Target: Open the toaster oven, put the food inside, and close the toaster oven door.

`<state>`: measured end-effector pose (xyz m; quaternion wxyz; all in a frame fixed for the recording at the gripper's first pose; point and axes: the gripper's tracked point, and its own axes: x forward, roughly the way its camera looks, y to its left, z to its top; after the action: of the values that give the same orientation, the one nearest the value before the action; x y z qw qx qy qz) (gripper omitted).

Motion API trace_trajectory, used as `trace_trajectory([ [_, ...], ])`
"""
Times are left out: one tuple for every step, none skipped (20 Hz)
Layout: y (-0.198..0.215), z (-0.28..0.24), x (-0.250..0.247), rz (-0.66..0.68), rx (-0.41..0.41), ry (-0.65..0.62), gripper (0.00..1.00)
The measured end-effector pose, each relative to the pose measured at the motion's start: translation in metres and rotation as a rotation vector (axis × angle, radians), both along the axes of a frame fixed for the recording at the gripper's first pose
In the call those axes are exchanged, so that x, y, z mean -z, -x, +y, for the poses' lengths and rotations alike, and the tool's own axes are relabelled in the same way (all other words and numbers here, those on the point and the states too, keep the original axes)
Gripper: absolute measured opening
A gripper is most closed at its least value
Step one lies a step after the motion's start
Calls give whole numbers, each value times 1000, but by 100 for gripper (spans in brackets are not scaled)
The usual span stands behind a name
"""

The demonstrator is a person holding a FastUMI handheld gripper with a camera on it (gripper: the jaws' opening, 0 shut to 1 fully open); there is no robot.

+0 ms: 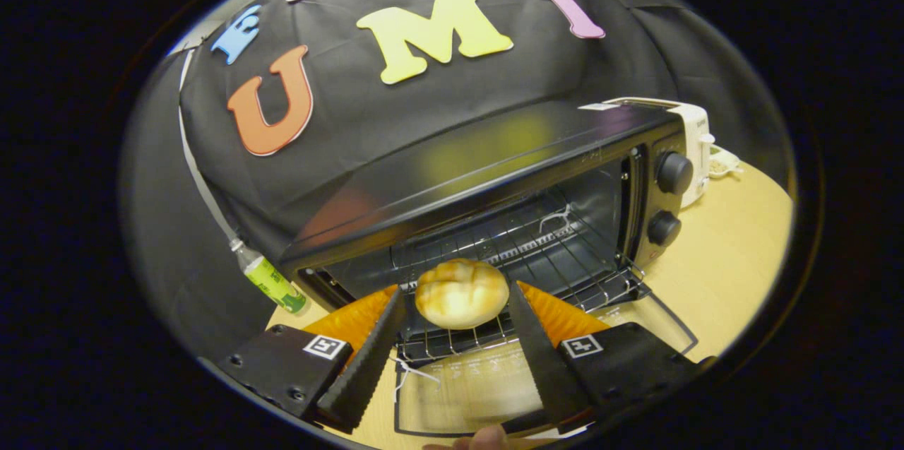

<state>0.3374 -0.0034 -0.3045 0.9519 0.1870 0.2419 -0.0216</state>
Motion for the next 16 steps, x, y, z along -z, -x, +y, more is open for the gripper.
trace_trajectory([
  [5, -2, -2, -5, 1, 5, 96],
  [12, -5, -2, -3, 0, 7, 96],
  [19, -6, 0, 2, -6, 6, 97],
  [28, -7, 2, 10, -12, 5, 98],
  [38, -8, 4, 24, -22, 5, 98],
  [48, -9, 3, 27, -37, 8, 98],
  [57, -10, 0, 22, -47, 19, 98],
  [67, -12, -4, 13, -57, 32, 98],
  [77, -12, -10, 2, -74, 46, 98],
  [88, -13, -16, -11, -90, 61, 98],
  [97, -14, -23, -22, -101, 80, 98],
  [106, -17, -30, -28, -113, 103, 98],
  [115, -20, -37, -37, -126, 121, 98],
  [124, -22, -42, -37, -143, 130, 98],
  [133, -25, -48, -38, -156, 137, 98],
  [142, -28, -50, -32, -176, 148, 98],
])
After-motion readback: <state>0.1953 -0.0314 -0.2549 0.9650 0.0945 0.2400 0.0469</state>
